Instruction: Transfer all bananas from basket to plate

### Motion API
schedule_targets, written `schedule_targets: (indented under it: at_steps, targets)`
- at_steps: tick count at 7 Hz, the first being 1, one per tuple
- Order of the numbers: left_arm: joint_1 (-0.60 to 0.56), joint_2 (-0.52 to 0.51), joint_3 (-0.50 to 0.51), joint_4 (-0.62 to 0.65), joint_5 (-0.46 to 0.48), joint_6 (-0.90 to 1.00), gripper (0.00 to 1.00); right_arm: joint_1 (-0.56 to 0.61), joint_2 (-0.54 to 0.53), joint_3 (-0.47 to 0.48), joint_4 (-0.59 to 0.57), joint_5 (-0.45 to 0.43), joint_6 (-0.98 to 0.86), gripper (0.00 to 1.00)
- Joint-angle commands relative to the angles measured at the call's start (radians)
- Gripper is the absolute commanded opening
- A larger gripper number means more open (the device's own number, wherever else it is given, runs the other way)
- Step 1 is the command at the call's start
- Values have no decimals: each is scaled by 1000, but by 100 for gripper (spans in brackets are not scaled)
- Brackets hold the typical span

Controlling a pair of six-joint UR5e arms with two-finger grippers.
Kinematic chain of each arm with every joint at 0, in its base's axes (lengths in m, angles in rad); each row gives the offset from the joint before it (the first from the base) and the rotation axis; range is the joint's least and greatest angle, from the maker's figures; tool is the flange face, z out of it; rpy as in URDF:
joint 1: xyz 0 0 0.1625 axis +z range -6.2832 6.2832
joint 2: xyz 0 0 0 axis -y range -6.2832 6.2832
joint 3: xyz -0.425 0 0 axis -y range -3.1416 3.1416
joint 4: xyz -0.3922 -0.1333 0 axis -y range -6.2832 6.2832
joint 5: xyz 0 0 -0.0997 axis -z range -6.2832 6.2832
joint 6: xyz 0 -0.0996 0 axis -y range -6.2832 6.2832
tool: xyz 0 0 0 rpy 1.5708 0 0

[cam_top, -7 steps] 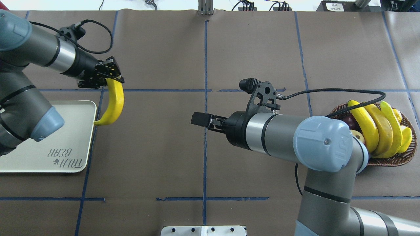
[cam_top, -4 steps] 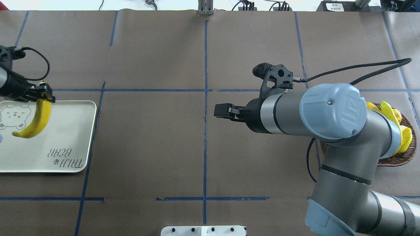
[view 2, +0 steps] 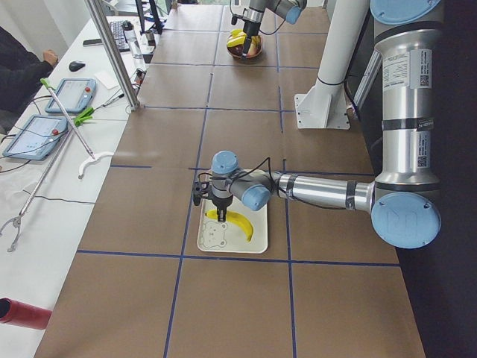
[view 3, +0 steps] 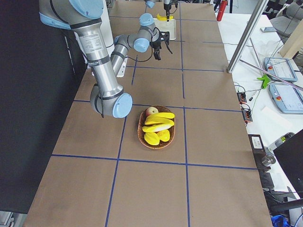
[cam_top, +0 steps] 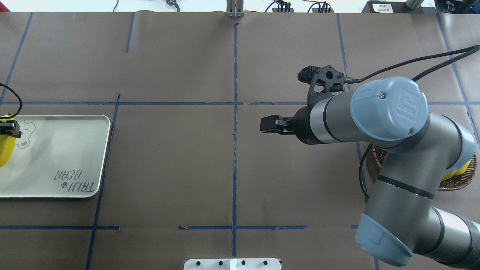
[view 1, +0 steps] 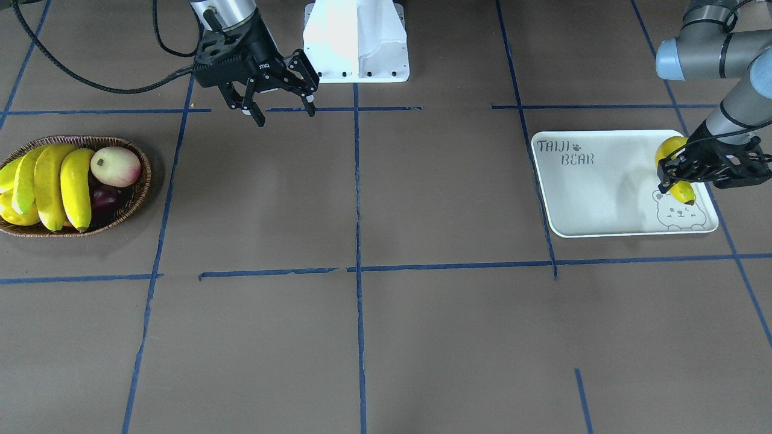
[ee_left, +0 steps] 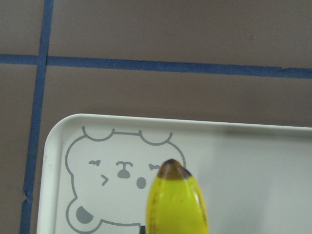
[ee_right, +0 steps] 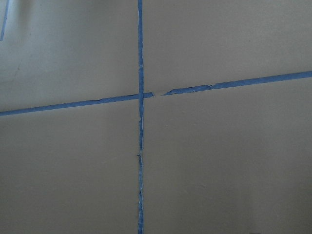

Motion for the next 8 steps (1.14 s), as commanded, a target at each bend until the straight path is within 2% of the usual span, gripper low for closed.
schedule_targets:
  at_steps: [1, 2, 3, 4, 6, 8]
  targets:
    - [2, -8, 0, 0, -7, -2, 28, 9, -17, 1, 0, 2, -3, 100]
    - [3, -11, -8, 1, -8, -2, 40, 12, -22, 1, 0, 3, -5, 100]
    - [5, -14, -6, 0, -9, -1, 86, 14, -31, 2, -1, 5, -20, 100]
    - [5, -16, -19, 0, -10, -1, 100, 18, -46, 7, 0, 9, -43, 100]
    - [-3, -49, -46, 7, -100, -2, 100, 23, -110, 42, 0, 11, -104, 100]
    - [-18, -110, -110, 27, -158, -124, 100, 40, -294, 113, 14, 13, -245, 100]
